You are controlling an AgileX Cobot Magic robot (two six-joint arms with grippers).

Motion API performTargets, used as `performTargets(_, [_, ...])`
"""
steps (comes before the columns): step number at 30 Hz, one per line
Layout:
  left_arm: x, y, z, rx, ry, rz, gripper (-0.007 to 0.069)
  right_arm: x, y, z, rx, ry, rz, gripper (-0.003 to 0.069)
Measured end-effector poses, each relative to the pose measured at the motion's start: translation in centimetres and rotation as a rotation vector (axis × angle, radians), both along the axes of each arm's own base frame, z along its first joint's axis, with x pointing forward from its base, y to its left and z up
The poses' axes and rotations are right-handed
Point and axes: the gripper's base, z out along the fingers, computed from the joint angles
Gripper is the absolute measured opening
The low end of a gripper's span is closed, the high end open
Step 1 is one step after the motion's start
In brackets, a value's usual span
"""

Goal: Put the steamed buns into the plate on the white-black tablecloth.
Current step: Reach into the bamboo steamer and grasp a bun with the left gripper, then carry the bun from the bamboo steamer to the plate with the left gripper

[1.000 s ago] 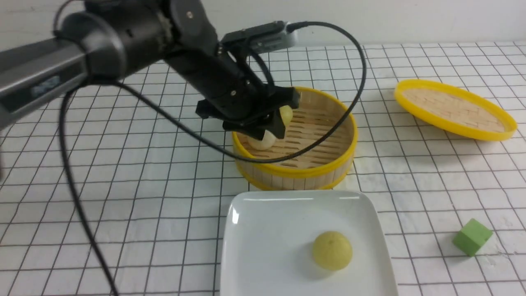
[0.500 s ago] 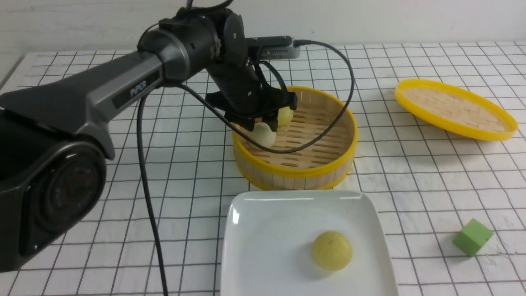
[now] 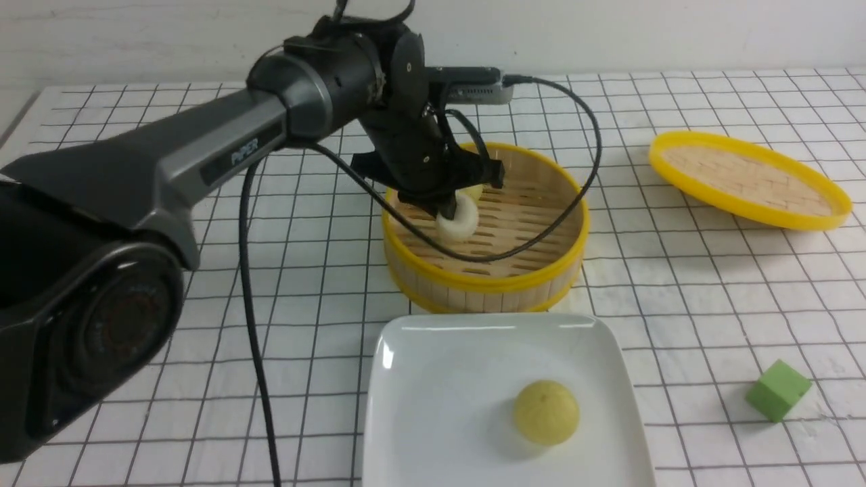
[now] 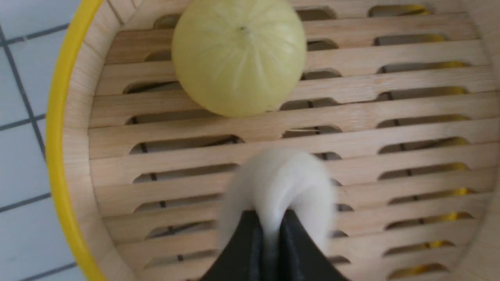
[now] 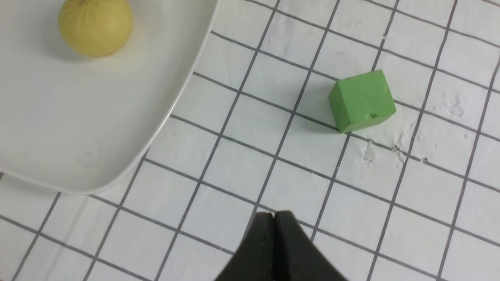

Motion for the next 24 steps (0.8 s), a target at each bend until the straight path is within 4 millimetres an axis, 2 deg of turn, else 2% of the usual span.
performTargets(1, [-0.2, 0.1, 0.6, -0.001, -0.004, -0.001, 0.0029, 0.0, 0.0, 0.0, 0.000, 0.000, 0.000, 0.0001])
performTargets(4, [-3.1, 2.1, 7.3, 0.014, -0.062, -0.014, 0.0029, 0.0, 0.0, 0.0, 0.000, 0.001, 0.000, 0.0005])
performTargets(6, [-4.9, 3.5, 10.4, 0.055, -0.104, -0.021, 0.0029, 0.0, 0.0, 0.0, 0.000, 0.001, 0.000, 0.0005])
performTargets(7, [-5.1, 3.6, 10.7, 0.058, -0.108, -0.020, 0.0029, 0.0, 0.0, 0.0, 0.000, 0.001, 0.000, 0.0006])
performTargets(8, [-6.7, 5.0, 13.3, 0.088, -0.136, -0.013, 0.0029, 0.0, 0.0, 0.0, -0.001, 0.001, 0.000, 0.0008])
performTargets(10, [-7.7, 5.8, 14.4, 0.111, -0.140, -0.006, 0.0029, 0.0, 0.0, 0.0, -0.001, 0.001, 0.000, 0.0008])
performTargets(11, [-9.1, 6.7, 15.9, 0.111, -0.158, 0.003, 0.0029, 0.0, 0.0, 0.0, -0.001, 0.001, 0.000, 0.0010])
performTargets(12, [-9.5, 6.9, 16.0, 0.108, -0.156, 0.007, 0.0029, 0.0, 0.0, 0.0, -0.001, 0.001, 0.000, 0.0011])
performTargets(16, [-11.6, 6.2, 14.4, 0.118, -0.085, -0.033, 0.0029, 0.0, 0.0, 0.0, -0.001, 0.002, 0.000, 0.0015])
performTargets(18, [-12.8, 4.6, 11.3, 0.141, 0.017, -0.076, 0.0030, 0.0, 0.0, 0.0, -0.002, 0.002, 0.000, 0.0016])
performTargets(19, [-13.4, 3.6, 9.0, 0.167, 0.072, -0.102, 0.0031, 0.0, 0.0, 0.0, -0.002, 0.002, 0.000, 0.0018])
performTargets(20, [-13.4, 3.4, 9.0, 0.162, 0.067, -0.105, 0.0031, 0.0, 0.0, 0.0, -0.003, 0.001, 0.000, 0.0018])
performTargets(22, [-14.1, 1.3, 4.6, 0.189, 0.115, -0.142, 0.0034, 0.0, 0.0, 0.0, -0.003, 0.001, 0.000, 0.0021])
performTargets(24, [-14.0, 0.7, 3.1, 0.192, 0.131, -0.127, 0.0038, 0.0, 0.0, 0.0, -0.002, 0.002, 0.000, 0.0022])
